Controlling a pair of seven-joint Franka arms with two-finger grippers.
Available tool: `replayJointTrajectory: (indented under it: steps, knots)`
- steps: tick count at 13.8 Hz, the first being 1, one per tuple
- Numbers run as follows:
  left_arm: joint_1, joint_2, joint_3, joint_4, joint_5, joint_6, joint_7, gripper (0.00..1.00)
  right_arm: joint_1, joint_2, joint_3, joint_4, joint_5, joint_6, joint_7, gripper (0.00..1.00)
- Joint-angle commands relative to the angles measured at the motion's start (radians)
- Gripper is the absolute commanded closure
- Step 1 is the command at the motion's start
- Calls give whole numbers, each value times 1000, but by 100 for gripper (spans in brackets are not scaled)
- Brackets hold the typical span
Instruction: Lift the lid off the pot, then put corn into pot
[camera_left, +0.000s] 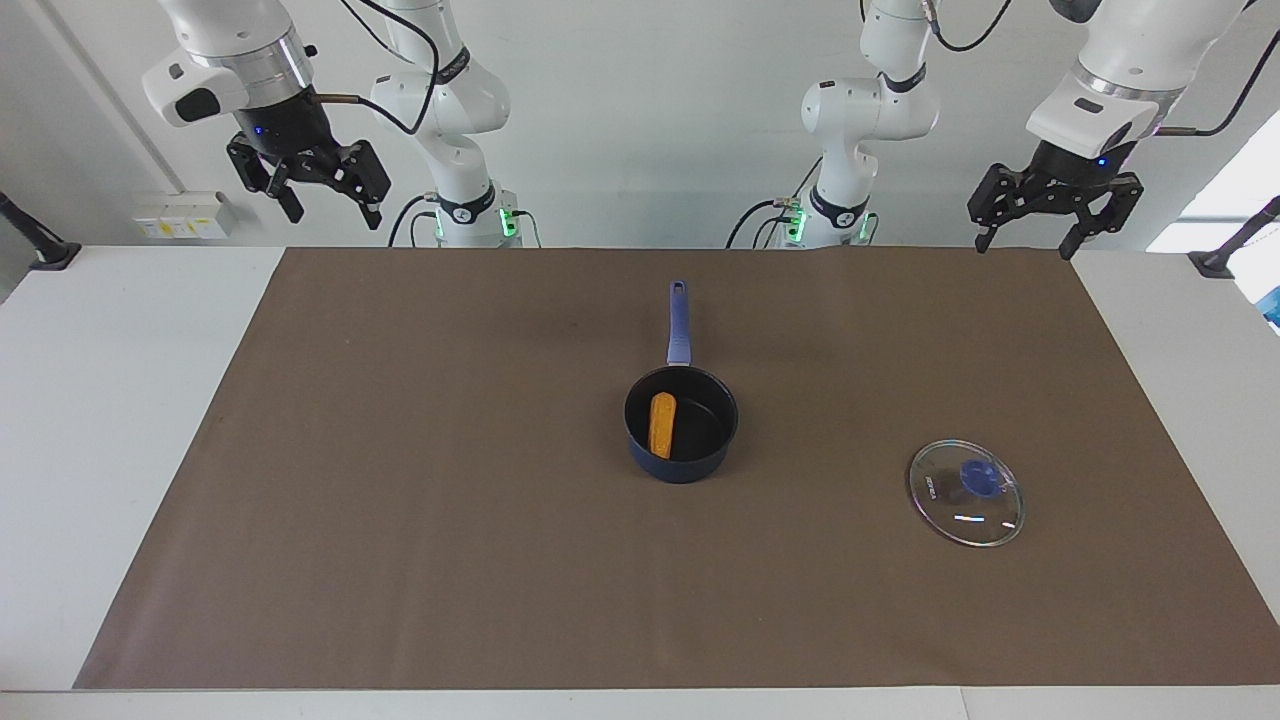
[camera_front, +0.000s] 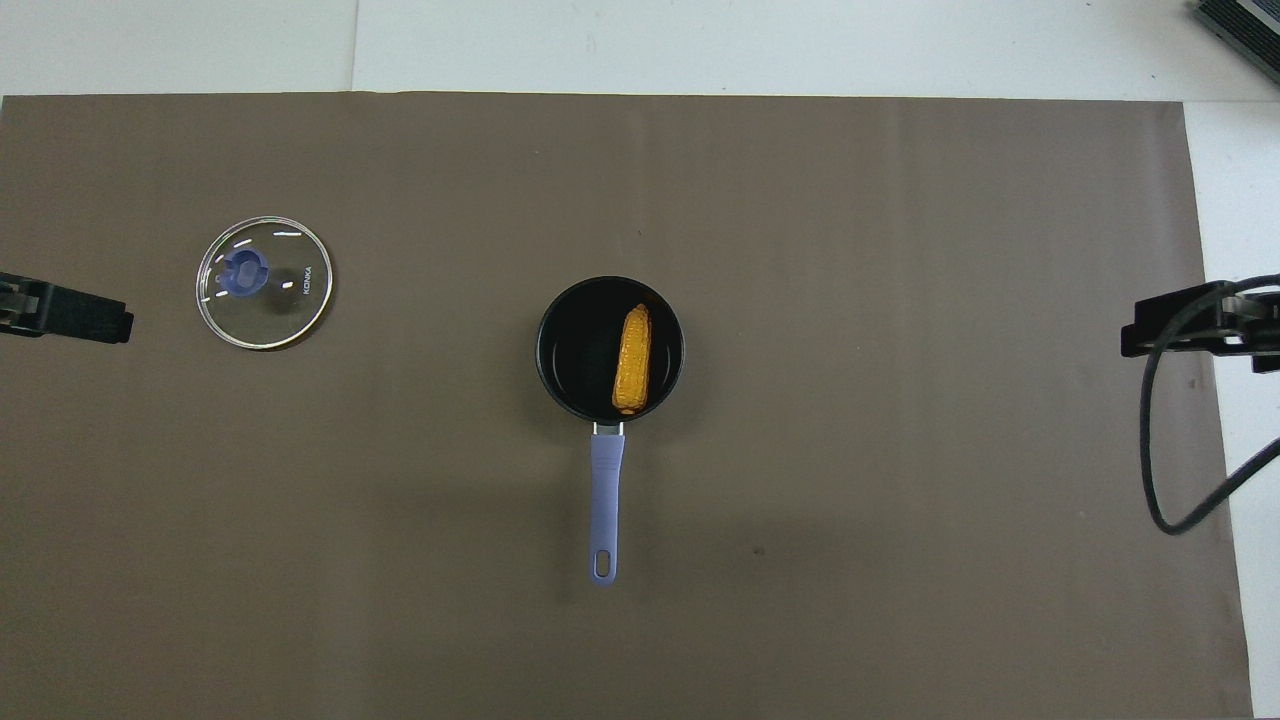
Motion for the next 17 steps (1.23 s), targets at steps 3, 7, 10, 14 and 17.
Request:
replayJointTrajectory:
  steps: [3,7,10,14,17]
  knots:
    - [-4,9,5,29,-9,-27,-8,0,-34,-14,10,-6,-3,-12,-81,0]
    - [-4,4,5,23,-9,-30,-5,0,-36,-40,12,-39,17,-10,-75,0]
    - [-5,3,5,21,-9,-32,-5,0,-39,-44,9,-46,17,-10,-84,0]
    - [-1,1,2,18,-9,-27,-5,0,-39,-44,9,-45,17,-13,-79,0]
    - [1,1,2,18,-9,-24,-3,0,-36,-40,10,-37,17,-8,-76,0]
